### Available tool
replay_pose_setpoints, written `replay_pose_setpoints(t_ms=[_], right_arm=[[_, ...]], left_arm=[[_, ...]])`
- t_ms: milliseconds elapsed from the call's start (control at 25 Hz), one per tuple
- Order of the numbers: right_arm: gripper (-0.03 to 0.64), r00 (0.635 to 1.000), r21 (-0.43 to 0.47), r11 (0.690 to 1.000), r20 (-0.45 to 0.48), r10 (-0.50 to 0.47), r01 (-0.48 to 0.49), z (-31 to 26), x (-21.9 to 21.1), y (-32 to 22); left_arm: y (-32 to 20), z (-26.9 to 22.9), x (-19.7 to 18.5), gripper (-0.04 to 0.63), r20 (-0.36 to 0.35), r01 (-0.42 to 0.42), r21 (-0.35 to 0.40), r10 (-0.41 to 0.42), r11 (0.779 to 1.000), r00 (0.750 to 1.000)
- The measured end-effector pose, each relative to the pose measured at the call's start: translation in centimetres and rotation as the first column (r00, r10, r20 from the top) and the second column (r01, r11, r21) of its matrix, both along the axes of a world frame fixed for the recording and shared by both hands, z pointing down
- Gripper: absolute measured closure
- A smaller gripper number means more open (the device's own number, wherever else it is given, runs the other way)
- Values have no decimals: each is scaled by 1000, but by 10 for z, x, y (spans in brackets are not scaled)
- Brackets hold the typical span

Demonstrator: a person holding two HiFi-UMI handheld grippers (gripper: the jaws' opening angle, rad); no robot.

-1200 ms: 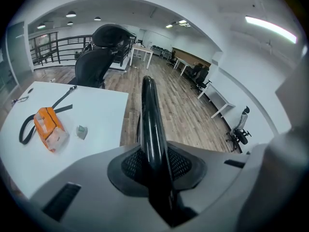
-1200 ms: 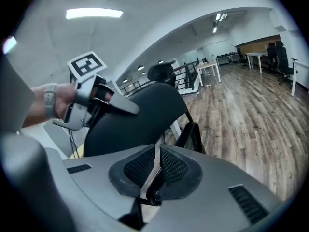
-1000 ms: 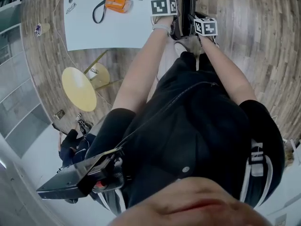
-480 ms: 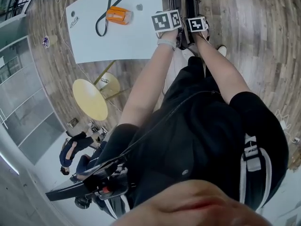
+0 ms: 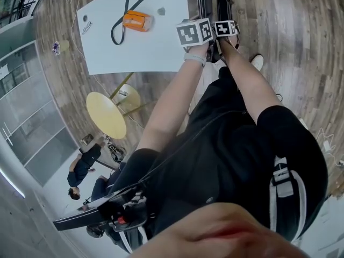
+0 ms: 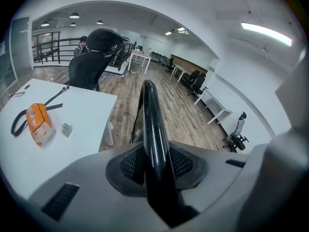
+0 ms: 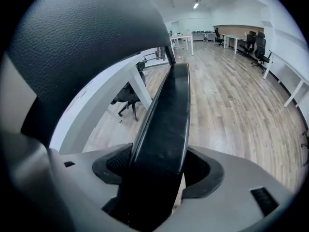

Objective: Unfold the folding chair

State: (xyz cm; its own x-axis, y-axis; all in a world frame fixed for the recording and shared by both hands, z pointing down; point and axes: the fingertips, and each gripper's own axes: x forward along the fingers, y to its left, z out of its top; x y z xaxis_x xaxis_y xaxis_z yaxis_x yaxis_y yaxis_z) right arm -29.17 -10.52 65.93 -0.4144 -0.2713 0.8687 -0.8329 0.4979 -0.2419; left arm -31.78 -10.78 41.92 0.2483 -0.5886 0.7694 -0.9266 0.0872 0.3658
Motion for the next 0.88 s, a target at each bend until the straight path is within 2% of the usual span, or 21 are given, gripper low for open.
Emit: replay_pose_setpoints(t_ms=[40,120,160,280,320,440,560,600,880], right_arm=[[307,1000,5,1000,2,1,-1,0,-1,-1],[384,1000,14,1000,20,-2,2,-2,-5,-2],[401,999,11,1000,35,-2,2,-3,-6,-2],[418,992,-68,998,122,11,-3,-1,-13,12],[420,992,-77,997,129,12,-2,1,-10,12],[420,973,-127,992,229,26,3,1,-9,18],[420,987,-46,999,159,33,-26,11,41,-3],[420,986,-39,999,165,35,-29,14,53,-7],[420,939,-125,992,336,72,-31,38,123,-23]], left_arm=[[0,0,-1,505,0,1,4,-1,1000,1000],[-1,-1,-3,505,-2,5,10,-5,1000,1000],[-1,0,-4,505,-3,6,10,-6,1000,1000],[1,0,-8,505,3,7,11,-7,1000,1000],[2,1,-11,506,9,6,11,-6,1000,1000],[5,3,-19,517,31,-4,15,3,1000,1000],[6,6,-22,520,24,-11,17,11,1000,1000],[6,8,-22,520,19,-11,16,11,1000,1000],[10,28,-43,523,-33,10,24,-10,1000,999]])
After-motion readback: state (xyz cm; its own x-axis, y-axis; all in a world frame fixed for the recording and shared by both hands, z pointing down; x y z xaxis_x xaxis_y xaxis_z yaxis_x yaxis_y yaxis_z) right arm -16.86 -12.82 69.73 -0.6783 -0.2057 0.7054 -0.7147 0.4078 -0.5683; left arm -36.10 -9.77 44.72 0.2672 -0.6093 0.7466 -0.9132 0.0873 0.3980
